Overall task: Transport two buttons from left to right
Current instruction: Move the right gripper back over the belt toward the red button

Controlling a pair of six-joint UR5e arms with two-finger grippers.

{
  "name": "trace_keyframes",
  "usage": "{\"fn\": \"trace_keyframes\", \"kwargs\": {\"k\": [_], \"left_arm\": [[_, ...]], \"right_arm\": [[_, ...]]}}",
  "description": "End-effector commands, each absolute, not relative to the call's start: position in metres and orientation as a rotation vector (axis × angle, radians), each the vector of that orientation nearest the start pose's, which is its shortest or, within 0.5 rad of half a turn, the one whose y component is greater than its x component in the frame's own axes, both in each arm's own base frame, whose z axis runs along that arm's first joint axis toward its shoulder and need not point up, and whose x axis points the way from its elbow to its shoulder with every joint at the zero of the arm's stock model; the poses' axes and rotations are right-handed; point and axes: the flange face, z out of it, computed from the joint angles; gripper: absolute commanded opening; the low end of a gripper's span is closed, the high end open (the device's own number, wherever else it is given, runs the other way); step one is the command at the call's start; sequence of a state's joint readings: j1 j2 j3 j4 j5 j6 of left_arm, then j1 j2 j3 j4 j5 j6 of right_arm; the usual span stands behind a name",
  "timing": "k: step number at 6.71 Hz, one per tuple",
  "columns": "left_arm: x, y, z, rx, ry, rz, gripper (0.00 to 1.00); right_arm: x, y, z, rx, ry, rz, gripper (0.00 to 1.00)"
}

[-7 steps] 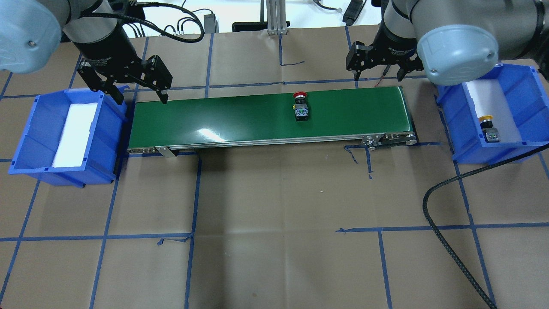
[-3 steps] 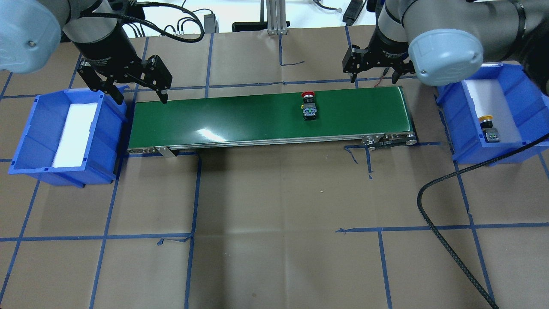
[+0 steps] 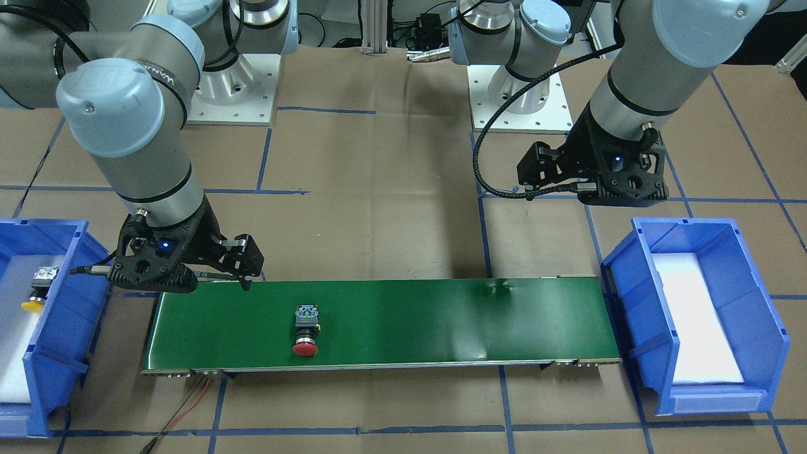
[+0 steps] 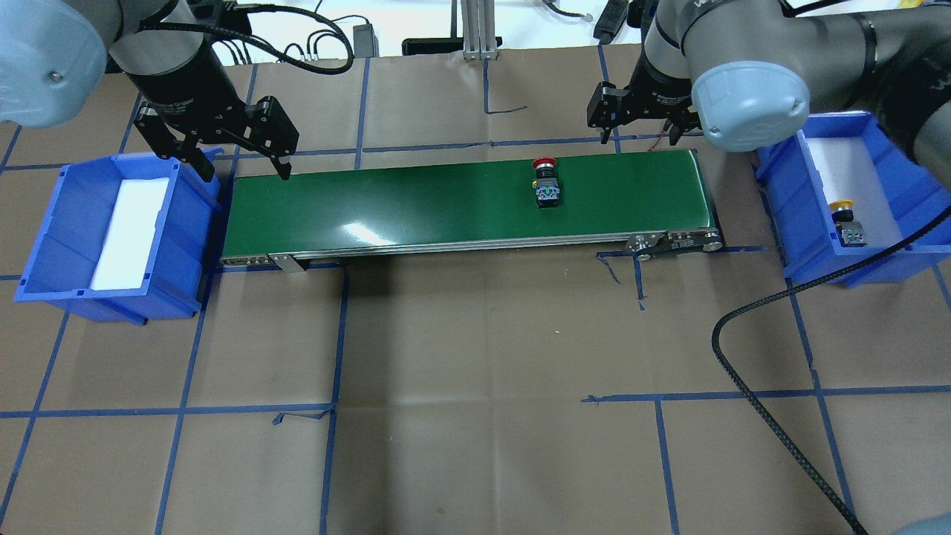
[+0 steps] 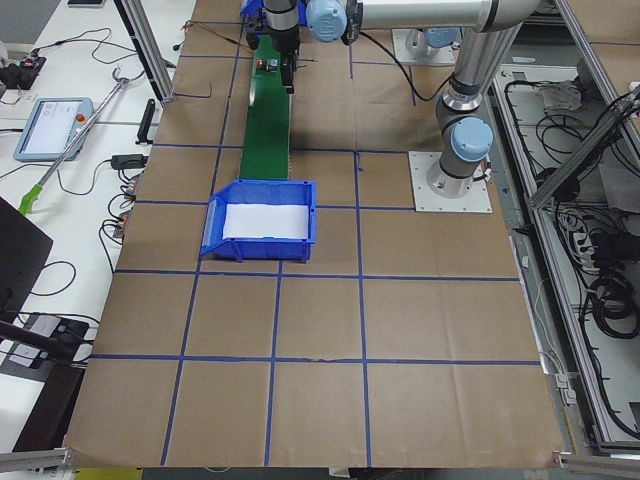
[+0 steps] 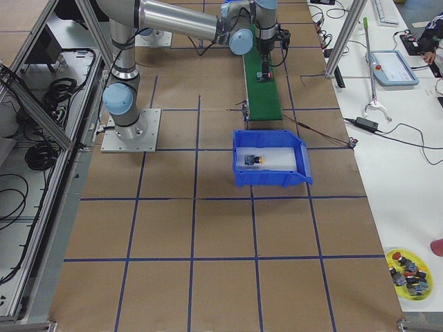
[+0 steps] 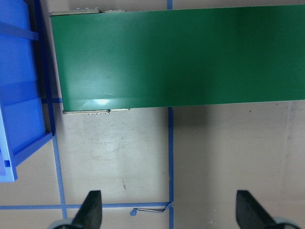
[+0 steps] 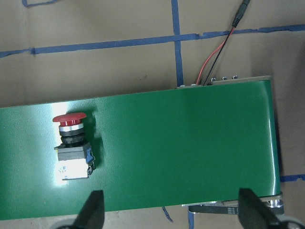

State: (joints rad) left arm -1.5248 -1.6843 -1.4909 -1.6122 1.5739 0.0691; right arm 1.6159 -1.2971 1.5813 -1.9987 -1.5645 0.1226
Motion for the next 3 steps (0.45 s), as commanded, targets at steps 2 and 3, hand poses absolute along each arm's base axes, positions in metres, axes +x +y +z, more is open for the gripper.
{"fn": "trace_keyframes", "kwargs": {"k": [2,3], "left_arm": [[-0.108,-0.538,0.465,0.039,3.14,0.118,1.0],[-0.108,-0.538,0.465,0.039,3.14,0.118,1.0]], "right_arm": [[0.163,-0.61,0.352,0.118,3.112,-0.194,1.0],[0.166,-0.613,0.339,0.117,3.081,-0.159,1.0]]}}
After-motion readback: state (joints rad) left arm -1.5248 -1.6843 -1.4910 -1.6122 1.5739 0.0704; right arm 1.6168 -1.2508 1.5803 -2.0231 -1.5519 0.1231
